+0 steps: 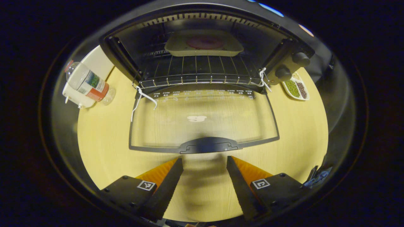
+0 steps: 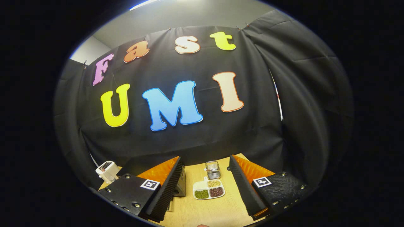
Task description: Open the electric oven with the left hand, put the food in, and close the electric oven.
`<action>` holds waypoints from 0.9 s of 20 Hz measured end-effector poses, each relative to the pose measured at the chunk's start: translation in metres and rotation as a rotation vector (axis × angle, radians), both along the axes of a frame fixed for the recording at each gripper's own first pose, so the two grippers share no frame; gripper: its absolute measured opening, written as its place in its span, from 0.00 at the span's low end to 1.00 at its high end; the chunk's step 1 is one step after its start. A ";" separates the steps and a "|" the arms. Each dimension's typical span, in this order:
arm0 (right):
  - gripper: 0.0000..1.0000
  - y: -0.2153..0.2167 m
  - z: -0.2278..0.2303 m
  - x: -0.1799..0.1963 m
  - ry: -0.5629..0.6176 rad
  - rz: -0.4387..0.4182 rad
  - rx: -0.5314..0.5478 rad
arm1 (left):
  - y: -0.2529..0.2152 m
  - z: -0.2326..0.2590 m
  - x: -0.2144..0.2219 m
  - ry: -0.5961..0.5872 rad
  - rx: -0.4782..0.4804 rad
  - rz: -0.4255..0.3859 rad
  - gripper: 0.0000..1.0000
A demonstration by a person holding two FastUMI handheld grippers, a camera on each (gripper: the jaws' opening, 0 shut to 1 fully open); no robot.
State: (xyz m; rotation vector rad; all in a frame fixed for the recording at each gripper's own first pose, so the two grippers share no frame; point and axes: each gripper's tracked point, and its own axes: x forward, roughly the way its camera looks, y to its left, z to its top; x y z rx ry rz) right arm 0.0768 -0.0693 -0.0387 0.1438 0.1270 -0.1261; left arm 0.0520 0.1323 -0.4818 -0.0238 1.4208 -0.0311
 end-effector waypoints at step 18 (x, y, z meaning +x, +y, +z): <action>0.92 0.009 -0.009 -0.001 0.024 0.023 -0.002 | 0.001 -0.017 0.003 0.043 0.031 -0.004 0.95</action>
